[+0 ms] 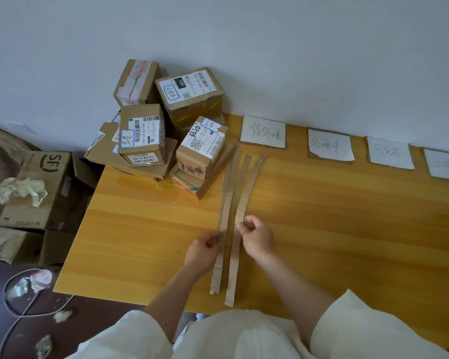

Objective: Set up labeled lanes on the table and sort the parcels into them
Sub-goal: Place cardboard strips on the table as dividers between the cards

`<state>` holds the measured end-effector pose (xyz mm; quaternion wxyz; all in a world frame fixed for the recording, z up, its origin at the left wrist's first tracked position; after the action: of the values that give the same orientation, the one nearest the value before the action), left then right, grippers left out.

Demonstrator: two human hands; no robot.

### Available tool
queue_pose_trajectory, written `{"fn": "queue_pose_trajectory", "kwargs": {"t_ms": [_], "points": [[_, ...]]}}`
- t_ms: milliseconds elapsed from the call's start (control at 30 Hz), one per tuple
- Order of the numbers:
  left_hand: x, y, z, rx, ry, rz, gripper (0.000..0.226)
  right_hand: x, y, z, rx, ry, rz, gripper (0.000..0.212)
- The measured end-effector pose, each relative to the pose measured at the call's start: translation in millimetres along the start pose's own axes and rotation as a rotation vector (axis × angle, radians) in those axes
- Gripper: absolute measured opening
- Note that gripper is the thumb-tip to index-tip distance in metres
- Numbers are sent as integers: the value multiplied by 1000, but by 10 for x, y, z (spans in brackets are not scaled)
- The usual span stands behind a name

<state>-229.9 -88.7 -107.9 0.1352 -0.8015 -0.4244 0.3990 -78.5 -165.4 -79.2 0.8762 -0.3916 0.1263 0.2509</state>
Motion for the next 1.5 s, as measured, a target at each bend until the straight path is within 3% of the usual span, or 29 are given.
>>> {"fn": "queue_pose_trajectory", "kwargs": {"t_ms": [200,400,567,767,933,1033,1233,1367,1500], "points": [[-67,-72,-103,59,12,-218,32,30,-410,20,-4,-141,-51,20],[-218,70,-529,28,225,-377,36,193,-899,-33,2,-244,-89,9],[-286,402,-836,69,322,-260,36,449,-1184,-190,47,-179,-92,13],[-342,834,-934,233,364,-21,42,814,-1219,-487,-8,3,81,27],[-389,978,-903,369,321,37,48,958,-1166,-673,-54,88,115,28],[-402,991,-904,390,314,38,49,1004,-1160,-670,-83,61,118,30],[-427,1017,-918,428,323,48,48,936,-1250,-610,-346,-186,22,44],[-452,1034,-904,467,331,81,50,770,-1126,-704,-437,-311,101,57],[-462,1036,-886,485,337,119,53,745,-1094,-769,-460,-301,127,61]]}}
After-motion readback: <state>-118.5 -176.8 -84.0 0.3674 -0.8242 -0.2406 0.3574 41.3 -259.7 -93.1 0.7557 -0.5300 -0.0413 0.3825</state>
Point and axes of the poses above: each hand's wrist, its own x-axis towards the middle knuckle, its own y-axis out of the palm, z = x × y, the point moved 6 cm from there along x, towards the middle knuckle, and after that the axes turned 13 degrees about -z, right-handed, at the moved point
